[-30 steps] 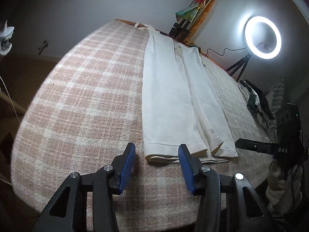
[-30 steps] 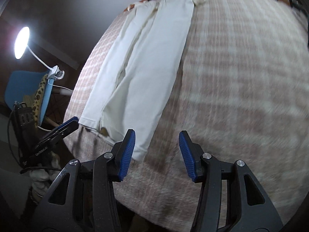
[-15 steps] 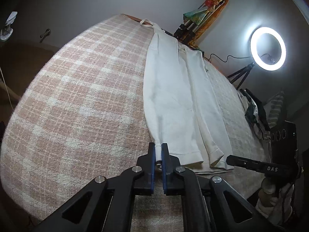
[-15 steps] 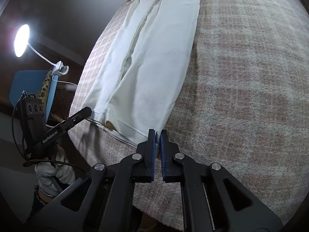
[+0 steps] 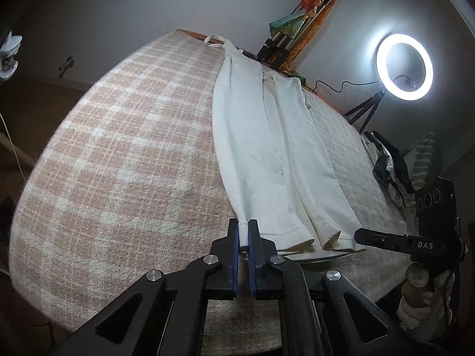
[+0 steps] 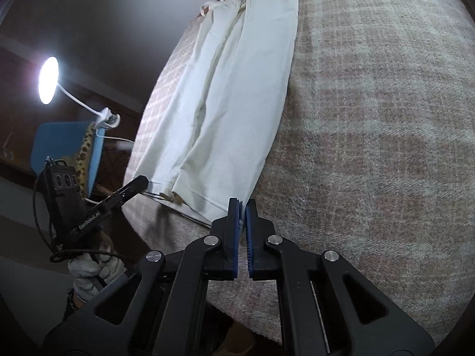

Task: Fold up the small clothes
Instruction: 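Grasp the hem of the folded strip with both grippers, then lift the hem and fold it toward the straps, then open both grippers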

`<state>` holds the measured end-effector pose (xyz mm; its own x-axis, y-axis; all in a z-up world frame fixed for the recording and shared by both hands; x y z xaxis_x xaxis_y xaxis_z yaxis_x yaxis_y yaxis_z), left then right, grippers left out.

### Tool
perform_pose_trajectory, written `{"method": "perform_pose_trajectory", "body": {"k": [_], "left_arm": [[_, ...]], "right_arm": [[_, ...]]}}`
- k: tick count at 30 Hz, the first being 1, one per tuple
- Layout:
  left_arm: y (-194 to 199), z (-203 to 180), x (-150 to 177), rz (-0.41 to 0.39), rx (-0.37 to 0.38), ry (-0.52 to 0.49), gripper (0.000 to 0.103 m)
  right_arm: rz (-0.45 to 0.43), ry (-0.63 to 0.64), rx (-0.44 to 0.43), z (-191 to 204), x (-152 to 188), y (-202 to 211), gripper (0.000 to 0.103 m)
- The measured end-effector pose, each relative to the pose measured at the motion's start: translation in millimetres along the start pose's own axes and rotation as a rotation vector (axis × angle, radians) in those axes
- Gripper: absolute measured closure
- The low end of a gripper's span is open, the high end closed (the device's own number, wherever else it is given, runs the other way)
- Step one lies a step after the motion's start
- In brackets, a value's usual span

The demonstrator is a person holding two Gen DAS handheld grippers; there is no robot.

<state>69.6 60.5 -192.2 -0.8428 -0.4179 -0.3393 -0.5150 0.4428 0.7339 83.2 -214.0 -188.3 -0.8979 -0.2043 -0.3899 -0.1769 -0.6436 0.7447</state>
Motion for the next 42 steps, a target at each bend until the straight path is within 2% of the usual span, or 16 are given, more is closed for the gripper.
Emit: {"method": "perform_pose_trajectory", "body": {"k": [8,15,25,35,36,37,38,39,40,42], "left_arm": [[6,-29,-36,-0.042,0.016,-0.024,0.101],[-12,-52,-73,-0.062,0.01,-0.059,0.101],[-71,-52,-123,-0.068,-0.04,-0.053,0.101],[-104,-44,-135,-0.072,-0.083,-0.066,0.1],[-103,-45,-135,-0.08,-0.091,-0.07,0.093],[-101,-45,-135,-0.091,-0.096,-0.074,0.073],[-97,-45,-136,-0.107,-0.099,-0.073,0.066],[-93,-45,-137,-0.125,-0.101,-0.073,0.064],[-87,-46,-137,-0.143,-0.099,-0.081,0.064],[-73,-49,-134,-0.174,-0.099,-0.109,0.065]], "right_arm": [[-0.065,-0.02,-0.027,-2,-30,13,0.098],[-0.111,-0.055,-0.033,-23,-69,15,0.098],[-0.093,-0.092,0.013,-63,-129,-6,0.098],[-0.06,-0.082,0.066,-80,-151,-30,0.098],[-0.066,-0.08,0.073,-80,-153,-30,0.098],[-0.07,-0.081,0.08,-80,-154,-28,0.097],[-0.067,-0.079,0.09,-81,-154,-26,0.094],[-0.067,-0.072,0.1,-81,-155,-23,0.082],[-0.082,-0.06,0.114,-80,-155,-17,0.062],[-0.125,-0.021,0.139,-74,-154,-4,0.051]]}}
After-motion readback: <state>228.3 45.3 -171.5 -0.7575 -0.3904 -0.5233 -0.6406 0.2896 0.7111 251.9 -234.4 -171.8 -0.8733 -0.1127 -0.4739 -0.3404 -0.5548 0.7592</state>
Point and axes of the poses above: each gripper's, at about its wrist camera, not at the fingertips, and y roughly against the way its jaws point, z to its left, x to its underside, the point moved 3 cm from there along -y, roughly the way its jaws point, and after that the axes turned 15 degrees about y, right-handed, at the moved point
